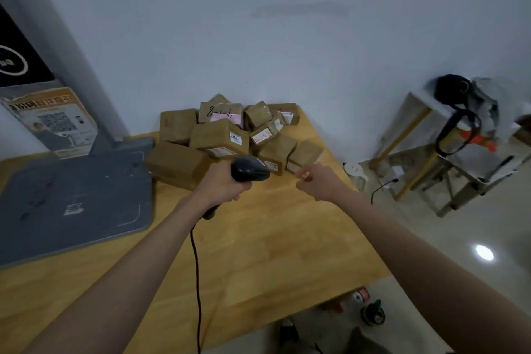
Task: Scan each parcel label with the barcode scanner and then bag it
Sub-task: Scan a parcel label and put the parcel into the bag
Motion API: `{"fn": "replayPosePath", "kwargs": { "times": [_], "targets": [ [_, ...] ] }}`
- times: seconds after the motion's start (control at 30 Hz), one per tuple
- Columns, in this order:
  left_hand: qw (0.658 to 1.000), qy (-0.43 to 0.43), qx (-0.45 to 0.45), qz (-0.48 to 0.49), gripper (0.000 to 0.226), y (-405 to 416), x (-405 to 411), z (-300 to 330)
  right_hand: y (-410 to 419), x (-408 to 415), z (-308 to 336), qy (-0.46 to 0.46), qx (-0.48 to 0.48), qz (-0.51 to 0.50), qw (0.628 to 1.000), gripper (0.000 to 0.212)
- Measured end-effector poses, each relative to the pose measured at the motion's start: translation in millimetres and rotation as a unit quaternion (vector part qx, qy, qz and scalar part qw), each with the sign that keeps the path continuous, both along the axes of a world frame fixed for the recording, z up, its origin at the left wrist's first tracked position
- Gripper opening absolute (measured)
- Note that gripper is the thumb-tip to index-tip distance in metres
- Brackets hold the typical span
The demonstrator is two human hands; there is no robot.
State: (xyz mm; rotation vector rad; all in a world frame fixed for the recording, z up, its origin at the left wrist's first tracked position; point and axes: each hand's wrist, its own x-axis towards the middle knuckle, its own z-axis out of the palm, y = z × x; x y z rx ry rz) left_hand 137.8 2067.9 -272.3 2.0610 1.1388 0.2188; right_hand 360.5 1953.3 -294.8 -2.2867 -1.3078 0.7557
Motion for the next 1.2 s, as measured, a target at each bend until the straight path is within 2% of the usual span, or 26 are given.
{"fn": "replayPosePath", "kwargs": {
  "times": [0.13, 0.23, 0.4, 0.53, 0.67, 0.73, 0.83, 0.93, 1.03, 1.13, 1.2],
  "targets": [
    [0.999, -0.009, -0.013, 0.033, 0.02, 26, 42, -2, 37, 44, -5, 0.032, -0.002, 0.002, 0.999, 0.022],
    [0.998, -0.015, -0.019, 0.057, 0.025, 46, 70, -5, 64, 72, -9, 0.042, -0.006, 0.011, 0.999, 0.026],
    [0.995, -0.003, -0.049, 0.085, 0.014, 76, 117, -20, 99, 117, -29, 0.068, -0.014, 0.004, 0.998, 0.03],
    [0.992, 0.009, -0.085, 0.089, 0.018, 97, 157, -45, 126, 157, -71, 0.055, -0.052, -0.007, 0.997, 0.04],
    [0.988, 0.032, -0.127, 0.077, 0.024, 114, 195, -79, 153, 186, -120, 0.028, -0.079, -0.003, 0.997, 0.059],
    [0.985, 0.025, -0.149, 0.079, 0.032, 121, 212, -97, 164, 199, -142, 0.007, -0.081, -0.009, 0.997, 0.063],
    [0.98, 0.002, -0.18, 0.091, 0.03, 122, 237, -121, 179, 222, -166, -0.014, -0.073, -0.015, 0.997, 0.066],
    [0.97, 0.0, -0.212, 0.121, 0.025, 120, 259, -145, 190, 240, -182, 0.018, -0.061, -0.025, 0.998, 0.068],
    [0.961, -0.01, -0.224, 0.16, 0.011, 117, 270, -163, 189, 245, -193, 0.06, -0.067, -0.028, 0.996, 0.064],
    [0.953, -0.024, -0.239, 0.185, 0.023, 108, 272, -173, 172, 239, -197, 0.094, -0.068, -0.059, 0.991, 0.066],
    [0.952, -0.03, -0.243, 0.186, 0.018, 100, 270, -174, 152, 231, -197, 0.125, -0.082, -0.077, 0.986, 0.069]
  ]
}}
